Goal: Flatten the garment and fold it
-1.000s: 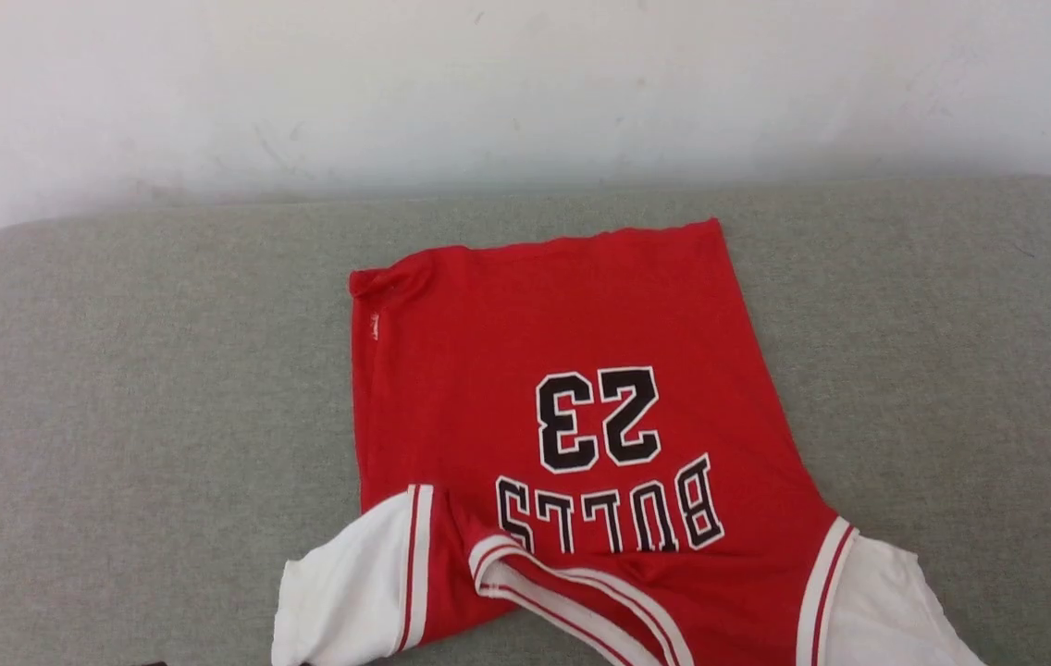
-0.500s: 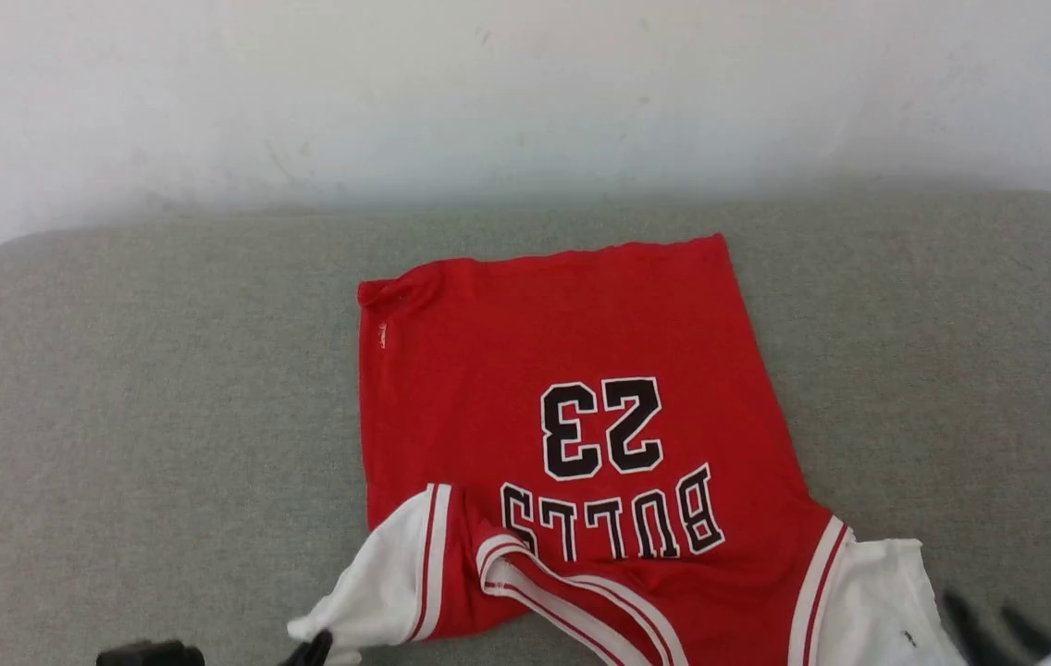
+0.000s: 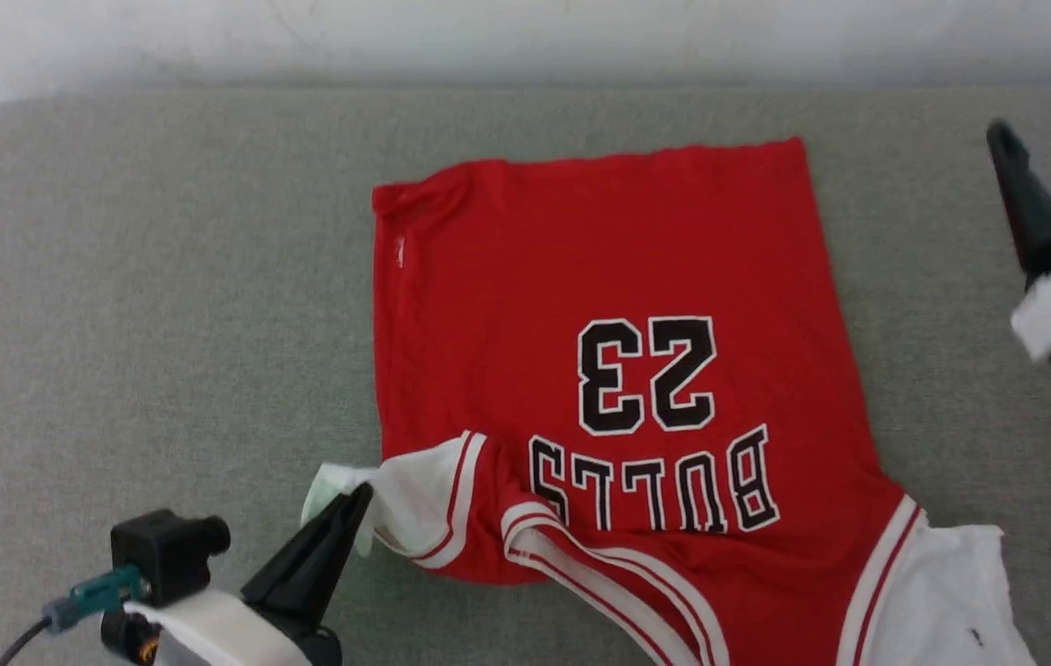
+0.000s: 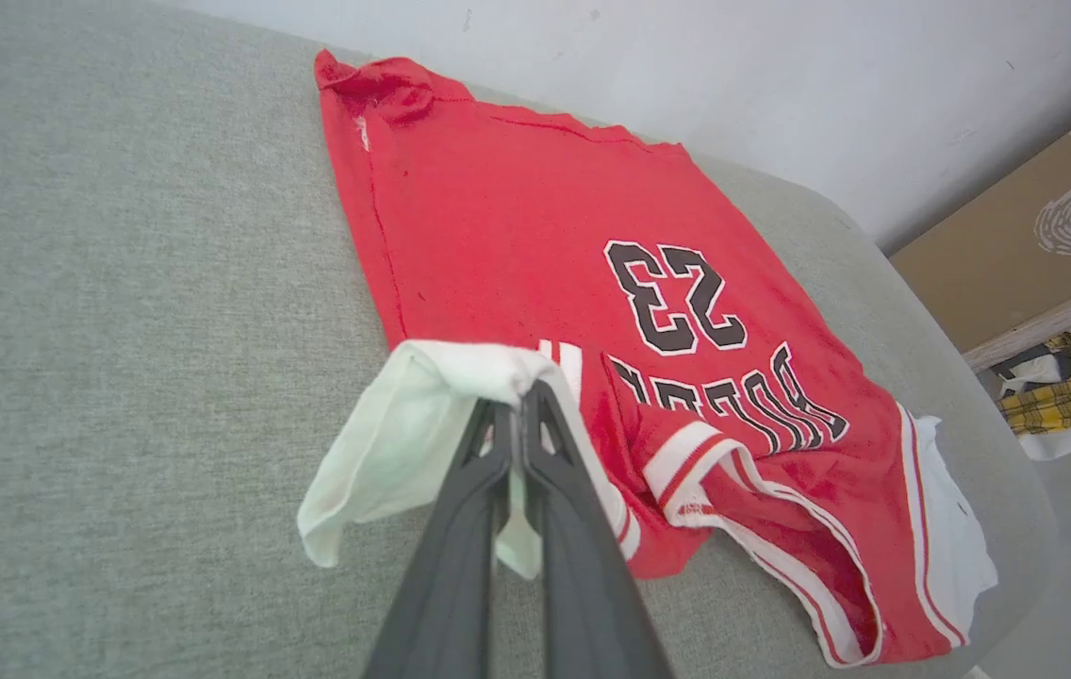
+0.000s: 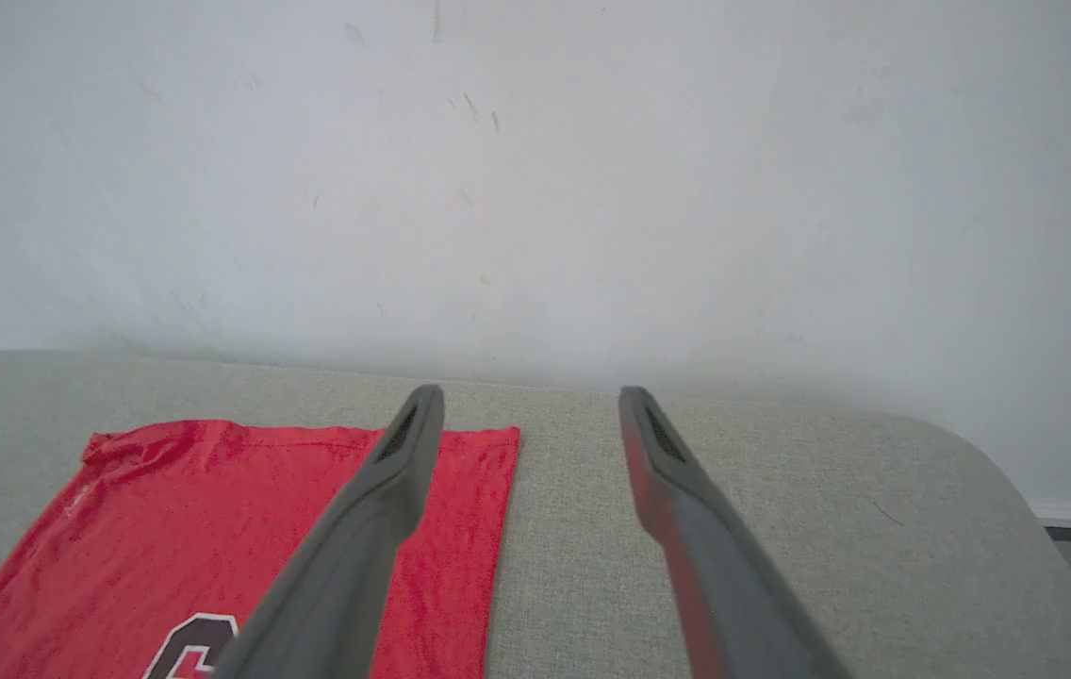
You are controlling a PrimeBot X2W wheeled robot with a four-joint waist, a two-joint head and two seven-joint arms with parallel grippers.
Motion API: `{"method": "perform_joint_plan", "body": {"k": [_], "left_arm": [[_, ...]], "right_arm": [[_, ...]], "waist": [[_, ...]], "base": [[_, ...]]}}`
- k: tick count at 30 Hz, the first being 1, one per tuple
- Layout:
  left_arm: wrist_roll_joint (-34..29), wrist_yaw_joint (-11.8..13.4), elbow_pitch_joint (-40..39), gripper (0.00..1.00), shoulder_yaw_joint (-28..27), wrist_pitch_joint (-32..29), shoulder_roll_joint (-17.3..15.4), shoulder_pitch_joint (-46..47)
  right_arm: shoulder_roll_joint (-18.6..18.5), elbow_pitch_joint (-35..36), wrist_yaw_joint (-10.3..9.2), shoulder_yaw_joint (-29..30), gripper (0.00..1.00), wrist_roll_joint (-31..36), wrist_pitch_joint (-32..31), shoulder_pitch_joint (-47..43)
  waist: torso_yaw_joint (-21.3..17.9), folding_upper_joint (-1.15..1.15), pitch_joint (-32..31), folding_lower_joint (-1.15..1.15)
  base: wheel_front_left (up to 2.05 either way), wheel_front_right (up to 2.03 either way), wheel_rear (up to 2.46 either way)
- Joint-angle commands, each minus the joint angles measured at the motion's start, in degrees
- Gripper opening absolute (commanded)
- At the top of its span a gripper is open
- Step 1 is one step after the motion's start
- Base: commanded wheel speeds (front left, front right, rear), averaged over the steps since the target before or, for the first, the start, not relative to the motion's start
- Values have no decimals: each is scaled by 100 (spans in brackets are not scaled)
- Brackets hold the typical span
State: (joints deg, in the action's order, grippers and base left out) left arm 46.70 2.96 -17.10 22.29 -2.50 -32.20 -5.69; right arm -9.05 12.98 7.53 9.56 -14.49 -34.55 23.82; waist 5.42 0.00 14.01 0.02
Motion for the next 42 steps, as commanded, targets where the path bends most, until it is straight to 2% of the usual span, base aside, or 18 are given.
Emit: {"method": "perform_joint_plan", "body": {"k": [1,7,12,20,25,26,27,28,31,36,42], "left_arm": [[-54,-68,-38,0,20,14,5,167],[-175,-256,-63,0,160,26,89,587],[-227,-394,42,0,289,50,208,864],[-275,-571,254,0,439,183,428,1209],[-274,-637,382,0,482,243,496,1327],[-269,-649,410,0,486,257,505,1345],[-264,-659,436,0,485,271,510,1360],[-261,-665,460,0,482,284,511,1374],[-264,-663,526,0,450,330,503,1395],[-344,-611,578,0,393,412,430,1365],[-357,-446,515,0,350,366,294,1097]], "right_arm": [[-64,-230,-4,-35,100,113,-84,293],[-75,-1505,-4,96,100,704,-543,1540],[-108,-2297,-4,158,100,1139,-913,2074],[-80,-2854,-4,425,100,1526,-1104,2390],[-48,-3026,-4,527,100,1658,-1201,2407],[-30,-3062,-4,567,86,1674,-1231,2410],[-13,-3085,-4,608,37,1708,-1256,2416],[3,-3095,-4,620,0,1735,-1265,2422],[54,-3090,-4,634,0,1726,-1169,2432],[58,-2930,-4,527,0,1365,-627,2333],[-122,-2213,-4,488,0,681,-175,1546]], "waist": [[395,0,628,-2],[716,0,1115,-2],[982,0,1425,-2],[1338,0,1856,-2],[1427,0,1964,-2],[1435,0,1976,-2],[1438,0,1986,-2],[1435,0,1995,-2],[1364,0,1953,-2],[1120,0,1597,-2],[680,0,867,-2]], "base": [[0,0,0],[0,0,0],[0,0,0],[0,0,0],[0,0,0],[0,0,0],[0,0,0],[0,0,0],[0,0,0],[0,0,0],[0,0,0]]}}
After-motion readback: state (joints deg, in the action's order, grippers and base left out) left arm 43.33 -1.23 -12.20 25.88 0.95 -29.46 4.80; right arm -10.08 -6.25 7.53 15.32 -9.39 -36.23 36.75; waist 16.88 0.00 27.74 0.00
